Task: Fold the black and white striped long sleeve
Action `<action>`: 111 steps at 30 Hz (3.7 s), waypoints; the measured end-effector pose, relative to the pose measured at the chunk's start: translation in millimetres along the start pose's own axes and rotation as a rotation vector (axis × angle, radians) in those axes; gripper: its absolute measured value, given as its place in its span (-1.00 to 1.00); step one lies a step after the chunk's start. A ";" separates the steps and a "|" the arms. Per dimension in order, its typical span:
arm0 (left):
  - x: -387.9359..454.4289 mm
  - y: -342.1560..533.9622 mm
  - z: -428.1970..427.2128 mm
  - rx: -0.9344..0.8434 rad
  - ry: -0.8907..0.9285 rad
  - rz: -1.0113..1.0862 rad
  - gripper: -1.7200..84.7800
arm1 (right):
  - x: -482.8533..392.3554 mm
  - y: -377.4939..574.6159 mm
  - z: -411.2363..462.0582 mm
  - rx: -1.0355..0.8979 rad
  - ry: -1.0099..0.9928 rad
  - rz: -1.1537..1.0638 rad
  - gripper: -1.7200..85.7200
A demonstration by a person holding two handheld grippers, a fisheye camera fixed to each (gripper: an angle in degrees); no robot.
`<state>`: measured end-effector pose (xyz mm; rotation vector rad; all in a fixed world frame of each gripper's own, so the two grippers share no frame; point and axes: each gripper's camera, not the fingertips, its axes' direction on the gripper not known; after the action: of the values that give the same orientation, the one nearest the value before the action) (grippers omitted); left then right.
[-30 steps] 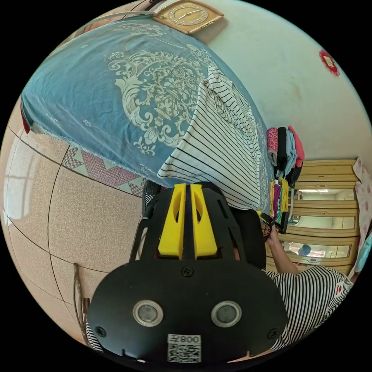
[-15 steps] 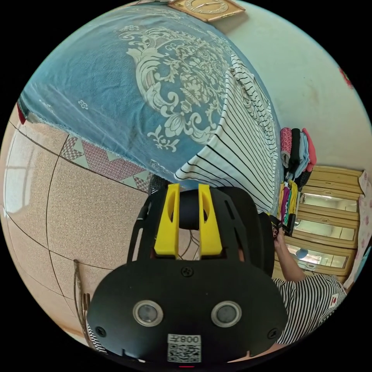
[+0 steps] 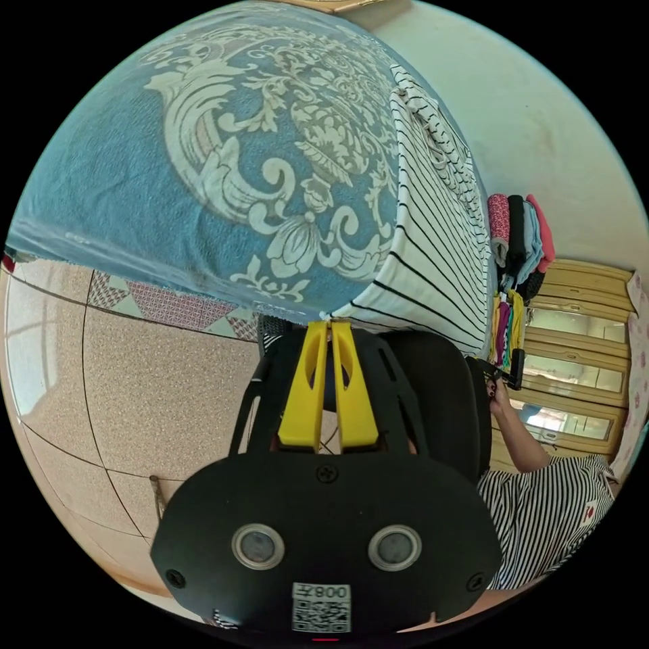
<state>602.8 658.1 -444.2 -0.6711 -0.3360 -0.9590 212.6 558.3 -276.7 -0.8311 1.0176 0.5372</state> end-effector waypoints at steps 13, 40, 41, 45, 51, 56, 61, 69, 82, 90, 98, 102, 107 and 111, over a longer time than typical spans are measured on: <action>87.1 27.6 -124.7 0.185 0.161 0.246 -0.94 | -23.6 45.2 -71.2 0.115 -0.206 -0.134 -0.94; 65.8 151.9 -257.3 0.452 0.478 0.252 -0.95 | -12.2 164.1 -179.2 0.366 -0.501 -0.169 -0.94; 63.7 159.2 -259.6 0.454 0.480 0.258 -0.95 | -12.7 171.3 -183.3 0.367 -0.500 -0.176 -0.94; 46.8 189.2 -262.8 0.476 0.522 0.259 -0.95 | -15.3 196.3 -189.6 0.352 -0.510 -0.211 -0.94; 17.9 225.0 -249.7 0.462 0.543 0.220 -0.95 | -5.6 226.9 -180.9 0.311 -0.520 -0.184 -0.94; -4.3 240.7 -238.3 0.478 0.575 0.190 -0.95 | 6.4 239.9 -170.7 0.300 -0.553 -0.159 -0.94; -19.0 229.7 -220.4 0.466 0.596 0.172 -0.95 | 25.3 229.0 -161.9 0.313 -0.591 -0.117 -0.94; -34.4 194.1 -199.3 0.482 0.615 0.191 -0.95 | 40.5 184.5 -171.1 0.342 -0.582 -0.120 -0.94; -51.3 76.0 -155.6 0.493 0.603 0.242 -0.95 | 60.6 54.2 -202.1 0.426 -0.599 -0.145 -0.94; -60.8 -56.8 -105.9 0.489 0.548 0.253 -0.95 | 77.1 -78.7 -216.9 0.450 -0.572 -0.141 -0.94; -78.1 -177.1 -38.0 0.463 0.476 0.239 -0.95 | 116.3 -200.7 -201.4 0.443 -0.580 -0.059 -0.94; -100.8 -228.9 4.9 0.448 0.444 0.211 -0.95 | 136.5 -264.8 -189.0 0.428 -0.568 -0.028 -0.94; -133.2 -276.4 56.2 0.436 0.415 0.168 -0.95 | 152.7 -337.0 -173.4 0.393 -0.531 -0.020 -0.94; -158.7 -311.0 100.4 0.427 0.396 0.138 -0.95 | 167.4 -391.1 -155.8 0.376 -0.518 0.000 -0.94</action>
<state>258.2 702.8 -338.3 -0.1061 -0.1317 -0.8301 491.2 205.5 -333.0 -0.3288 0.6106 0.5052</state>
